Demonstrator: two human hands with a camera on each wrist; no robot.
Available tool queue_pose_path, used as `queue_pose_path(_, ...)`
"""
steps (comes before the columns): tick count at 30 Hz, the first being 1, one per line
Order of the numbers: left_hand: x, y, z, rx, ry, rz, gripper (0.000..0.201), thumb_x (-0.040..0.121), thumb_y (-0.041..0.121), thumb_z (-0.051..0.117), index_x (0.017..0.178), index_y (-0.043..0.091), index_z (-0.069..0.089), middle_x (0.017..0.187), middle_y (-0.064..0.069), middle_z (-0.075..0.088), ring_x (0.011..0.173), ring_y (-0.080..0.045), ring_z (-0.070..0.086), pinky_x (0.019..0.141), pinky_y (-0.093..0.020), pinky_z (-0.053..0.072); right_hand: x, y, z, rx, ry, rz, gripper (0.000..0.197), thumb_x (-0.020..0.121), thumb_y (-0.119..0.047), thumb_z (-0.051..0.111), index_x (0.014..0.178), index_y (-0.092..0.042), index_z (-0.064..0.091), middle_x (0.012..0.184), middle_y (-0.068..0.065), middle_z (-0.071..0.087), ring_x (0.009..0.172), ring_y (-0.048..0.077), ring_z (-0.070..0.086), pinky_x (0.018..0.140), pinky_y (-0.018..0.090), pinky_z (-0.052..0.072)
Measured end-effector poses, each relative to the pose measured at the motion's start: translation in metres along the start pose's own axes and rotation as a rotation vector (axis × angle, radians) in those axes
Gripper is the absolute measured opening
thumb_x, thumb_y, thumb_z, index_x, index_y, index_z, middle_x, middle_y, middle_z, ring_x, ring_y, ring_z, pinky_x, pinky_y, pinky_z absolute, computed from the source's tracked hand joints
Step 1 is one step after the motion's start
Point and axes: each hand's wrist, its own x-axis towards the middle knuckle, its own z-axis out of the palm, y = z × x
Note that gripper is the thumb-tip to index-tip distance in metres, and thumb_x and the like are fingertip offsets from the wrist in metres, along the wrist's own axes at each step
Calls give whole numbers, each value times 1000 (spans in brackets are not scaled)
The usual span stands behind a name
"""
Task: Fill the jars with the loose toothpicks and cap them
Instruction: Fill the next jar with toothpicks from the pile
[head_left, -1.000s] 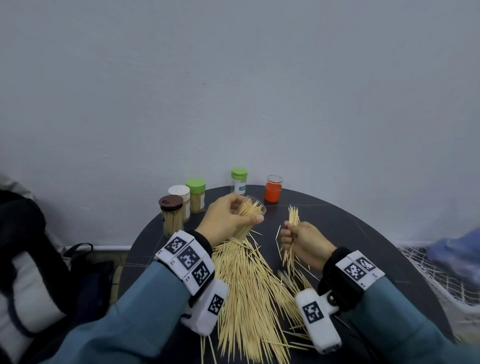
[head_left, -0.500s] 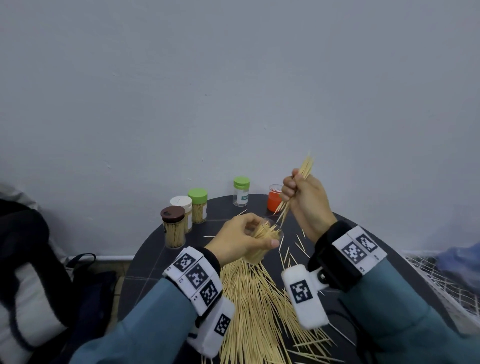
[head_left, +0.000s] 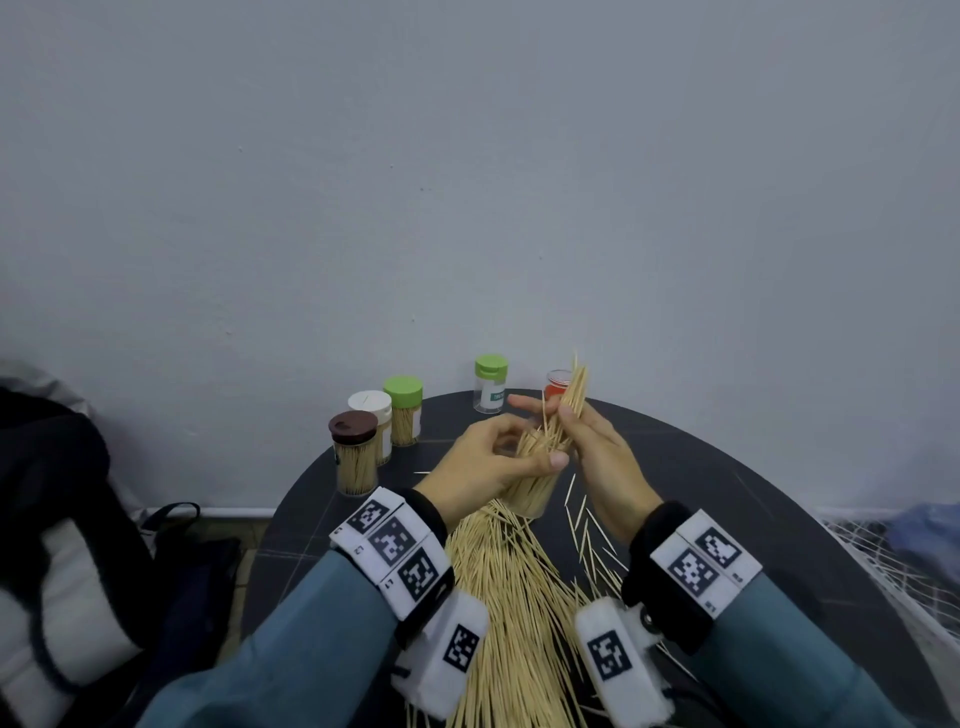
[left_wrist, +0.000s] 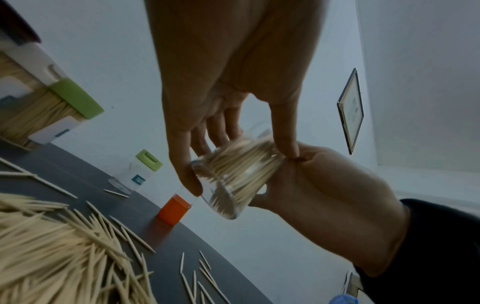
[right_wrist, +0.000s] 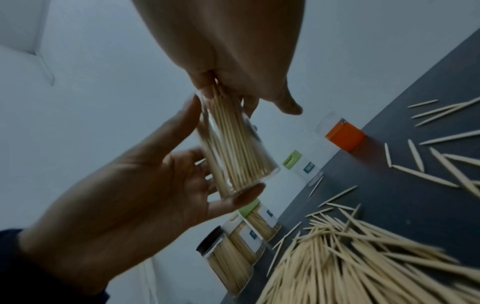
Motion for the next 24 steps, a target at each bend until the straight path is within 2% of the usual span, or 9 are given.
queue_pose_path(3,-1,2,0,-9,-6,-4,43,79,26,72,118,15,60,112,0,66,106,-12,60,82,-23,49,-2,2,-3,-34,-5,44,27,100,-18,37,98,-13,63,119,-1,65,114,16,58,107,40,39)
queue_pose_path(6,-2,3,0,-19,-19,-13,47,76,30,72,119,17,58,114,-2,65,109,-13,59,91,-31,50,-2,2,-8,-71,-35,56,27,97,-18,41,95,-22,67,119,-1,65,119,21,55,111,47,31)
queue_pose_path(9,-3,3,1,-23,-47,-27,40,79,27,71,115,14,60,106,1,66,104,-11,61,81,-25,49,-1,-2,-10,-94,-57,14,26,95,-21,43,94,-19,68,116,4,66,114,25,58,108,48,34)
queue_pose_path(11,-3,3,2,-16,-69,-33,36,80,25,71,112,13,61,100,4,66,98,-8,61,77,-22,47,-1,-7,-10,-64,-63,-12,28,96,-25,40,90,-15,66,112,7,68,109,27,61,102,47,41)
queue_pose_path(14,-4,3,3,8,-92,-39,36,80,24,71,113,13,61,96,6,64,95,-7,60,79,-23,47,2,-12,-8,46,-39,-15,29,100,-22,33,90,-10,58,94,8,70,90,26,65,87,42,51)
queue_pose_path(17,-4,4,4,18,-113,-39,31,81,23,71,109,18,61,93,9,64,91,-3,59,74,-20,44,4,-13,-7,90,-14,-30,30,101,-22,31,95,-12,59,79,2,69,78,17,65,74,33,52)
queue_pose_path(20,-4,4,4,32,-122,-36,33,82,23,70,112,15,61,93,9,64,90,-2,59,72,-19,44,4,-13,-6,114,-20,-30,34,101,-25,28,105,-14,60,78,2,68,75,11,65,66,24,53)
queue_pose_path(22,-4,3,4,31,-123,-41,37,82,23,70,116,12,61,96,6,64,89,-2,59,69,-16,44,3,-13,-5,137,-9,-28,38,102,-25,27,104,-11,62,74,2,65,72,11,64,64,22,52)
queue_pose_path(24,-4,2,3,15,-113,-48,39,82,23,71,117,12,60,98,4,65,90,-5,61,70,-16,47,2,-10,-4,103,15,-62,39,102,-22,27,99,-9,64,72,1,61,74,14,61,72,25,52)
